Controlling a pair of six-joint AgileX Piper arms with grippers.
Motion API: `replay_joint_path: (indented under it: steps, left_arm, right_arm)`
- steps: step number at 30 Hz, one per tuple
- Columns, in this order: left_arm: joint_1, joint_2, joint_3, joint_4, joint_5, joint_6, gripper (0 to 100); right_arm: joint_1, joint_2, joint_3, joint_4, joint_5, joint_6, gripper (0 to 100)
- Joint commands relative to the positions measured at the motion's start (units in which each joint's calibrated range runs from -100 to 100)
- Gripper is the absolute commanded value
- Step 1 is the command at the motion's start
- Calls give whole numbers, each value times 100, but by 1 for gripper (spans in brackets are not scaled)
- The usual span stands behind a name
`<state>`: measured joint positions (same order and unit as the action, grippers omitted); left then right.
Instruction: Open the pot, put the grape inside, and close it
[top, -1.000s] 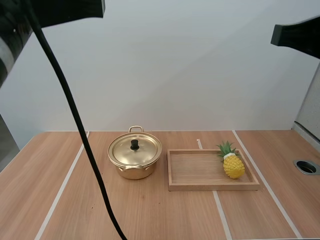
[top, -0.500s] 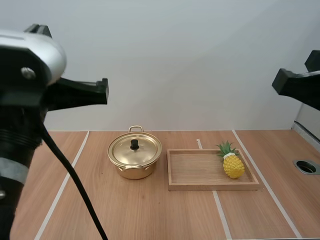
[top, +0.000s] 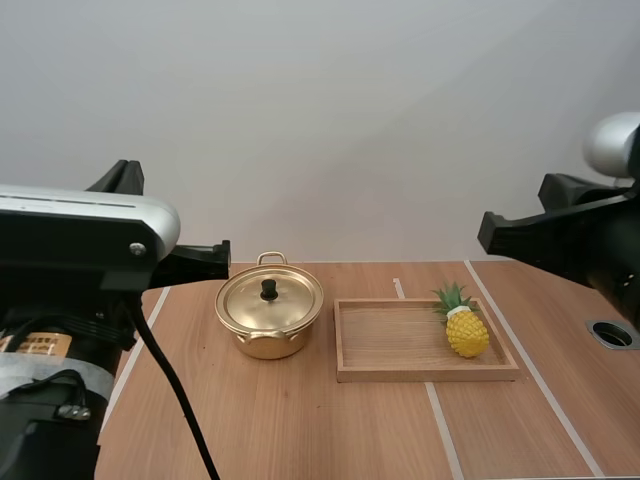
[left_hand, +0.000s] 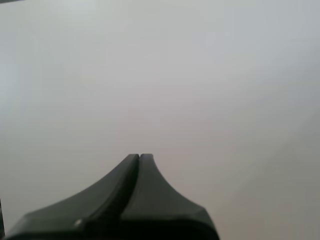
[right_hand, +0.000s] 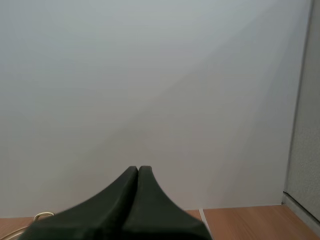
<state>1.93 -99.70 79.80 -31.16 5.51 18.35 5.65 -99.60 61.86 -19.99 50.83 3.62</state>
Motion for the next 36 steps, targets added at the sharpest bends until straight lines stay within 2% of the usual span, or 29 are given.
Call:
replay_joint_path:
  steps: [1, 8, 12, 15, 20, 27, 31, 36]
  left_arm:
    - [-123, -30, 409, -24, -136, 13, 1]
    - [-334, -30, 1236, 429, -1021, 76, 1]
    - [-446, -30, 1562, 429, -805, 76, 1]
    - [-498, -30, 1897, 429, -823, 76, 1]
    - [-498, -30, 2020, 402, -741, -38, 2]
    - [-498, -30, 2020, 402, 1311, -38, 11]
    - [-498, -30, 2020, 425, 2229, -38, 18]
    - [-498, -30, 2020, 613, 2798, -38, 18]
  right_arm:
    - [-109, -40, 487, 146, -581, -49, 0]
    - [-366, -40, 1910, 170, -2489, -70, 0]
    - [-452, -40, 2564, 170, -3421, -70, 0]
    - [-458, -40, 2982, 170, -3323, -70, 0]
    - [-458, -40, 3525, 170, -3102, -70, 0]
    - [-458, -40, 3814, 201, -2706, -70, 0]
    - [-458, -40, 3814, 613, -2598, -70, 0]
    - [-458, -40, 3814, 775, -1701, -59, 0]
